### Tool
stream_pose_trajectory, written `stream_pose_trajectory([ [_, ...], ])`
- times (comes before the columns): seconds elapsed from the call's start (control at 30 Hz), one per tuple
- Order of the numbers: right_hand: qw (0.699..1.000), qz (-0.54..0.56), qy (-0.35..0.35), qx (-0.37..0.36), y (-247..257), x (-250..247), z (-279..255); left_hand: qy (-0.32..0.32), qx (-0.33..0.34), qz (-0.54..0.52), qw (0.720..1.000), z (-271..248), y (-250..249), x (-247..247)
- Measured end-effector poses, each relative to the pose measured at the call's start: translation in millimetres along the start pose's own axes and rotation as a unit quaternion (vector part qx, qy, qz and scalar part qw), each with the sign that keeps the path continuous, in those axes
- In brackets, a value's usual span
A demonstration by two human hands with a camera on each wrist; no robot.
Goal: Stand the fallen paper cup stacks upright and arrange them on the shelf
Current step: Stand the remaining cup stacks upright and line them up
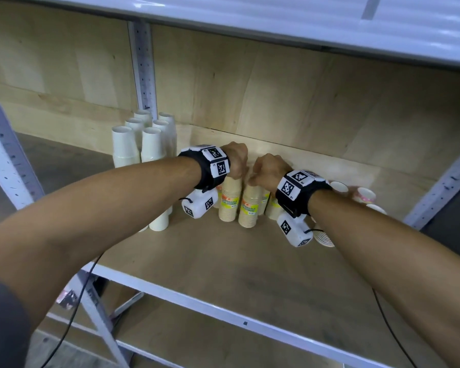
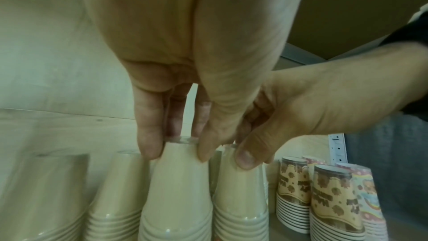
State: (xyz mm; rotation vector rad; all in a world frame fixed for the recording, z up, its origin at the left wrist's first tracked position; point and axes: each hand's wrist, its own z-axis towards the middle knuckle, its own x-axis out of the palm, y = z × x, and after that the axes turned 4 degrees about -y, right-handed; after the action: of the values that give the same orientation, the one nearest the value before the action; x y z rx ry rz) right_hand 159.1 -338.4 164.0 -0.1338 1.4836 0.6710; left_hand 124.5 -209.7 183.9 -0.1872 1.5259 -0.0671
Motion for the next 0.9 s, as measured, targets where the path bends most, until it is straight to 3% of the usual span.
stream_pose_trajectory([
  [0.17,1.000,0.006,-0.001,0.002,-13.2,0.1,2.5,-0.046,0.021,-0.011,0.999,10.7,-14.0,7.5],
  [0.5,1.000,0.011,-0.002,-0.001,-30.7,5.2,11.1,-0.022,0.050,0.023,0.998,25.6,-18.1,18.3],
  [0.9,1.000,0.005,0.007,0.025,-32.5,2.0,16.4,0.003,0.030,-0.016,0.999,31.5,-15.2,18.5],
])
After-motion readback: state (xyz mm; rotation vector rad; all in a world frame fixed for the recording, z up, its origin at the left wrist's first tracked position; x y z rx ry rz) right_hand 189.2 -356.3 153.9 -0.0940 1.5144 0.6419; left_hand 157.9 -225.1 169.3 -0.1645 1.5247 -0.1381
